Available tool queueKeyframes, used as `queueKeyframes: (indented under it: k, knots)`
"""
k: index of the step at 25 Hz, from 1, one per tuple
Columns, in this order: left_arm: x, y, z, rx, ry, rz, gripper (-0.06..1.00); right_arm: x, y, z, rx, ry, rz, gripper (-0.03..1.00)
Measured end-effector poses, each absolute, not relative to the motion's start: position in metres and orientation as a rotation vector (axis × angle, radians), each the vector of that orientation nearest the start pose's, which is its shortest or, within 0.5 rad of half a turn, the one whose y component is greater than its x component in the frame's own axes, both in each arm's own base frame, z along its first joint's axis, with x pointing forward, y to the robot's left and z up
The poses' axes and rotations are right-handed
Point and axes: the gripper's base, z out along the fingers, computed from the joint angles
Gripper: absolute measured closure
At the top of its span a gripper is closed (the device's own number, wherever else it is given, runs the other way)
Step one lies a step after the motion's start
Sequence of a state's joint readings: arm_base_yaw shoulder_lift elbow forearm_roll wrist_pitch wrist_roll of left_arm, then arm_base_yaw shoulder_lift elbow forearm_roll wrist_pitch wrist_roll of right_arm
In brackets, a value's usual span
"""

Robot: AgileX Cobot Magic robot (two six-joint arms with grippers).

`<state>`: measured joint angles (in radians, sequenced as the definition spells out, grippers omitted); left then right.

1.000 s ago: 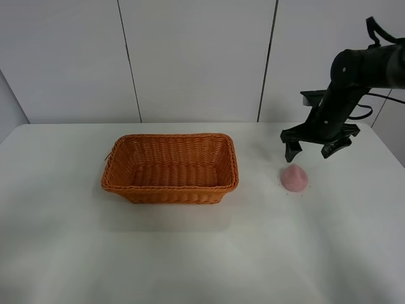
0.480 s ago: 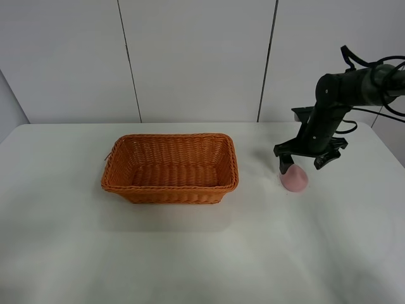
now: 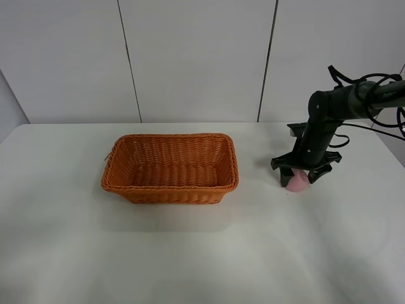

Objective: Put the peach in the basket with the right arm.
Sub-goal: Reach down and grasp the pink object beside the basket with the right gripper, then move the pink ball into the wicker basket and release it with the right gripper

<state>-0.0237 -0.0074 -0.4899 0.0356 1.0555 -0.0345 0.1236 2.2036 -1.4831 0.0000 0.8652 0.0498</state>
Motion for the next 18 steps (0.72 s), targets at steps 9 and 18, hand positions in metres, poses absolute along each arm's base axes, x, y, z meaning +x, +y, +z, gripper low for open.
queueKeyframes:
  k: [9,18]
  knots:
    - [-0.005,0.003,0.275,-0.012,2.041,0.006,-0.05,0.416,0.051,0.137,-0.119,3.014,0.005,0.97]
    - [-0.005,0.003,0.275,-0.012,2.041,0.006,-0.05,0.428,0.052,0.261,-0.111,2.846,0.016,0.97]
